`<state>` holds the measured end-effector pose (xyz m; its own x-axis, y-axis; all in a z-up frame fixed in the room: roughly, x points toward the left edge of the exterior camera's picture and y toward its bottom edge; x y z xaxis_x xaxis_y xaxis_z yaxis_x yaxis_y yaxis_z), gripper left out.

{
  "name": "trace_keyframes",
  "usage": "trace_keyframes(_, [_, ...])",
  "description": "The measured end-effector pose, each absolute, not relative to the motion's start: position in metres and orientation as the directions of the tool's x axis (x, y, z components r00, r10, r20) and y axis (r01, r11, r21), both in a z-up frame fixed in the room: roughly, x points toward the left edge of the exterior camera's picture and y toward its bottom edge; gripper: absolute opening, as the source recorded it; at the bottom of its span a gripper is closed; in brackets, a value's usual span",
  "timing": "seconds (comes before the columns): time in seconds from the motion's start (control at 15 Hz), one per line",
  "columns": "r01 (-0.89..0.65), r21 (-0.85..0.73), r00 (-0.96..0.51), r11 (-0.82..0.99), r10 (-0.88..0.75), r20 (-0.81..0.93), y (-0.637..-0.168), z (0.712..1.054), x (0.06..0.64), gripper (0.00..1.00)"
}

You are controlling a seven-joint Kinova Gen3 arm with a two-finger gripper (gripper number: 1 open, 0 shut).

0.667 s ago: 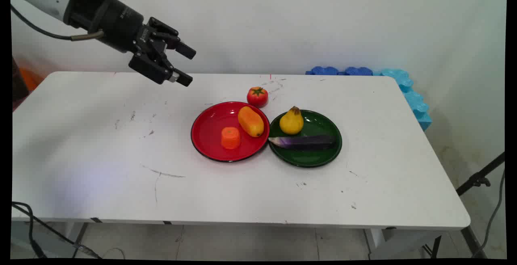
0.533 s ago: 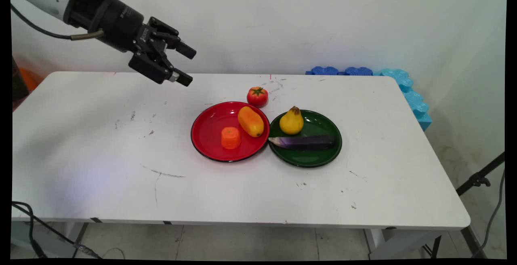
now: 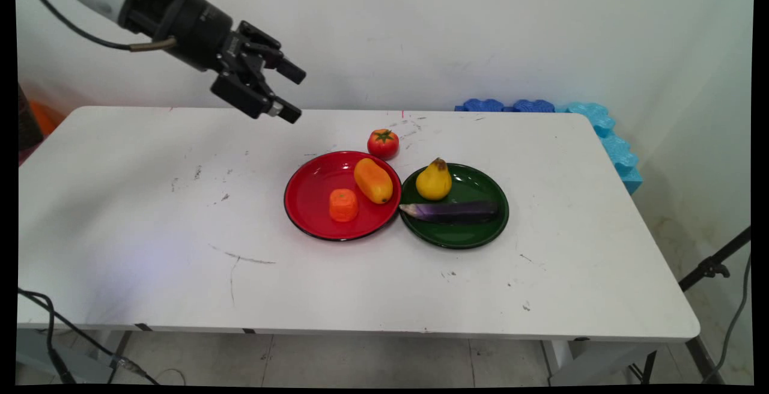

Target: Pick up the eggplant from the green plate

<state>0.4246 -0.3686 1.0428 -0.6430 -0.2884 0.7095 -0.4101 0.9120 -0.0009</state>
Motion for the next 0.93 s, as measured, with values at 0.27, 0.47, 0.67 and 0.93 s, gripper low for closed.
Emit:
trace_keyframes(0.27, [-0.42, -0.007, -0.658, 0.908, -0.299, 0.691, -0.386, 1.037, 0.392, 1.0])
trace_keyframes(0.47, [-0.425, -0.015, -0.68, 0.905, -0.308, 0.665, -0.4, 1.025, 0.359, 1.0])
trace_keyframes(0.67, [-0.428, -0.022, -0.701, 0.903, -0.316, 0.639, -0.414, 1.009, 0.328, 1.0])
trace_keyframes(0.93, [-0.431, -0.026, -0.73, 0.902, -0.331, 0.598, -0.439, 0.978, 0.283, 1.0])
